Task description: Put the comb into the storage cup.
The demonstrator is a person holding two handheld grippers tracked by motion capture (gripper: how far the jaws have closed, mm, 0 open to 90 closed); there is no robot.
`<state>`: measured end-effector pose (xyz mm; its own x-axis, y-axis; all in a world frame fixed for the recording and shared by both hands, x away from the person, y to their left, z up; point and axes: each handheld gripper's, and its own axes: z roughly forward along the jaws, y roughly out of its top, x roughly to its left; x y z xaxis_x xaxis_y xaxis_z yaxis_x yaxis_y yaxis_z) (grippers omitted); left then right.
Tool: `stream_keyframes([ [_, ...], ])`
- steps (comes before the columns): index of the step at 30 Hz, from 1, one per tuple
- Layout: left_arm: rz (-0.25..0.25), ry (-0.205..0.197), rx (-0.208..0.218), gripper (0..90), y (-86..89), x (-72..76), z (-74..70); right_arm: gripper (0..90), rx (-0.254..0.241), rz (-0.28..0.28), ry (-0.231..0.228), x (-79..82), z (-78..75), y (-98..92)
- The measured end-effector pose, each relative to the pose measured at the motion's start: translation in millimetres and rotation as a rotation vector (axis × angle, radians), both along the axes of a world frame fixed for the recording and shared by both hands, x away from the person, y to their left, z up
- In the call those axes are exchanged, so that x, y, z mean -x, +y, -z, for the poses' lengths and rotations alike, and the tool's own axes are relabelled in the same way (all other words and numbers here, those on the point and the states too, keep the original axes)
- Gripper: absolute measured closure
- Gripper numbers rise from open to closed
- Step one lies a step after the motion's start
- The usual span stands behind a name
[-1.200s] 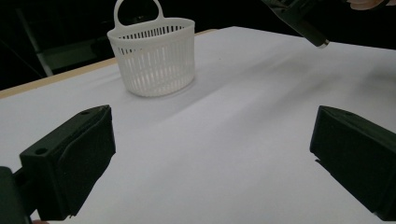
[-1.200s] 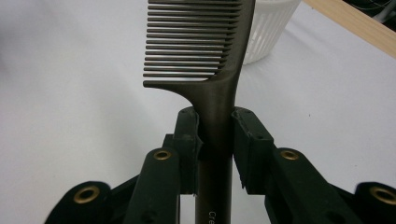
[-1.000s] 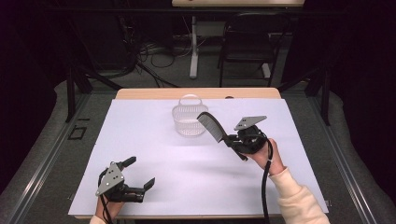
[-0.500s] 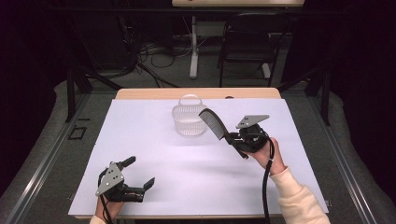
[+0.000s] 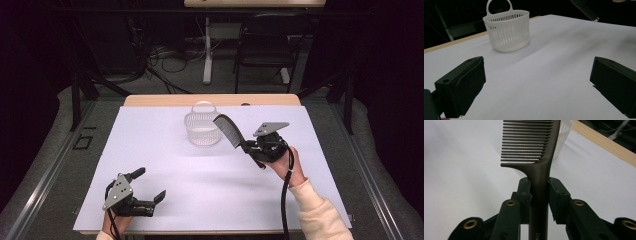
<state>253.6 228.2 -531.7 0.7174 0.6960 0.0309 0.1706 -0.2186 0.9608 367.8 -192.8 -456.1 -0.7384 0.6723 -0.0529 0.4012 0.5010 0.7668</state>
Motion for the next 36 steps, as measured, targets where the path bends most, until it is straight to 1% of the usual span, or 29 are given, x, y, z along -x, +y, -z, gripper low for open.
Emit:
stream_keyframes([
  [9,-0.002,-0.004,0.0,0.2,0.5,0.3,-0.6,72.5,-0.001,0.006,-0.015,-0.2,-3.5,-1.7],
  [18,-0.005,-0.008,0.001,0.2,0.9,0.8,-1.1,72.5,-0.007,0.01,-0.031,-3.8,-7.9,2.6],
  [23,-0.004,-0.009,0.002,0.2,0.9,0.7,-1.0,72.4,-0.005,0.003,-0.036,-5.9,-9.5,5.4],
  [25,-0.004,-0.009,0.002,0.2,1.0,0.7,-1.0,72.4,-0.006,0.008,-0.032,-6.4,-9.9,6.1],
  [36,-0.008,-0.011,0.007,0.2,1.0,1.1,-1.3,72.4,-0.009,0.01,-0.045,-10.9,-13.8,9.2],
])
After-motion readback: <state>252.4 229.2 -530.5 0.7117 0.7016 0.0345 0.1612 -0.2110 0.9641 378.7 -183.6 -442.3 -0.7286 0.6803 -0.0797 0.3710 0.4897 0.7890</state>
